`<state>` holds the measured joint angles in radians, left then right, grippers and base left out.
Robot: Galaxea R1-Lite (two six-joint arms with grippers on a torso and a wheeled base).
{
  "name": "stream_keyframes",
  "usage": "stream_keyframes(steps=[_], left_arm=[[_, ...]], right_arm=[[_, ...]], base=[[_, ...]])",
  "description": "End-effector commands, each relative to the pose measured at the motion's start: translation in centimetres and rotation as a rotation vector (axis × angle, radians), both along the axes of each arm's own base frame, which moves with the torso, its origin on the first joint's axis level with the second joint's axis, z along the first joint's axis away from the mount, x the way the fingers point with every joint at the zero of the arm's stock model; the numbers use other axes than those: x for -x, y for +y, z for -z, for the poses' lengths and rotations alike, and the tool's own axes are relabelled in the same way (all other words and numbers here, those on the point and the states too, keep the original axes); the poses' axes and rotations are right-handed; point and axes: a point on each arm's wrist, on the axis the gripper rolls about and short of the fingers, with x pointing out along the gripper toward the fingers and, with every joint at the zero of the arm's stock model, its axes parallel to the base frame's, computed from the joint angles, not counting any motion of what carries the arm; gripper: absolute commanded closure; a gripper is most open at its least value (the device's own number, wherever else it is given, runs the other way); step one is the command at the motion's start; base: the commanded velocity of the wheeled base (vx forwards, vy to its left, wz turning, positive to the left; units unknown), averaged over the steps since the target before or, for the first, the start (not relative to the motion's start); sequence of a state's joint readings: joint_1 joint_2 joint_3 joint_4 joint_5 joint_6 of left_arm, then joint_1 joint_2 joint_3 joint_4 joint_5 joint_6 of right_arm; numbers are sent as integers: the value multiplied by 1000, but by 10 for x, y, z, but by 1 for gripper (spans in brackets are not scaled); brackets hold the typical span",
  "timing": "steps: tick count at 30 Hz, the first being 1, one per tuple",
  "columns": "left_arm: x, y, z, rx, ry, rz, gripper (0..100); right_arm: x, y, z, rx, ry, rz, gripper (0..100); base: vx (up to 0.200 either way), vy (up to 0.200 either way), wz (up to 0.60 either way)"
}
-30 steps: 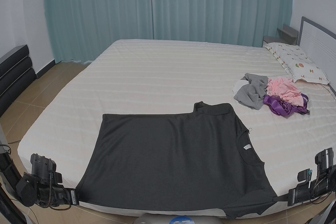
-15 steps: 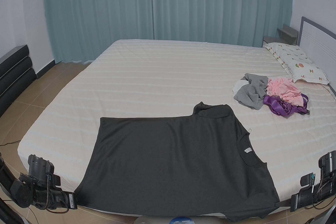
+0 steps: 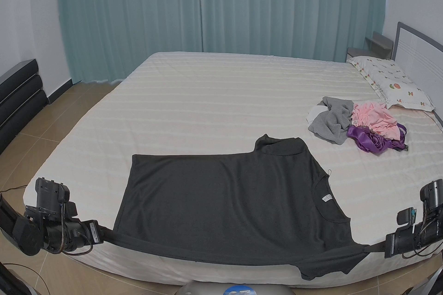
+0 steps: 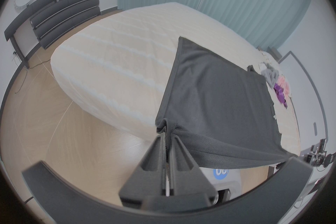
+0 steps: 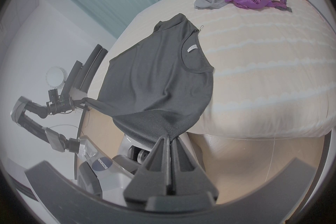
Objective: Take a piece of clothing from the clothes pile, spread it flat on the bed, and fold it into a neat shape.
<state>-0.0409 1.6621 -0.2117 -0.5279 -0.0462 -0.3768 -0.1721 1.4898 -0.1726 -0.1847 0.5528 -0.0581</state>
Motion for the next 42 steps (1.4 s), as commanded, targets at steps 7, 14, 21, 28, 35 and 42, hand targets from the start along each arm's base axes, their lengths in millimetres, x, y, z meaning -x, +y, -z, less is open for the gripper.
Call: stream_keyframes(steps=[7,14,21,28,35,42], left_arm=[[-24,-2,-17,52,-24,-52,100],[-29,-1,-19,53,4,-60,100],[-31,-2,-15,53,21,-58,100],[-41,-2,-11,54,36,-58,100],[-54,-3,-4,53,53,-59,100],[-69,-4,4,53,74,-59,100]], right_arm=[[-39,-1,-4,-41,-11,65,100],[-56,11,-6,-59,-27,94,100],[-68,14,-7,-41,-74,98,100],[-69,12,-11,-40,-97,108,100],[-76,14,-7,-41,-78,98,100],[-92,13,-1,-39,-59,98,100]], base=[[0,0,0],[0,0,0],[0,0,0],[0,0,0],[0,0,0],[0,0,0]])
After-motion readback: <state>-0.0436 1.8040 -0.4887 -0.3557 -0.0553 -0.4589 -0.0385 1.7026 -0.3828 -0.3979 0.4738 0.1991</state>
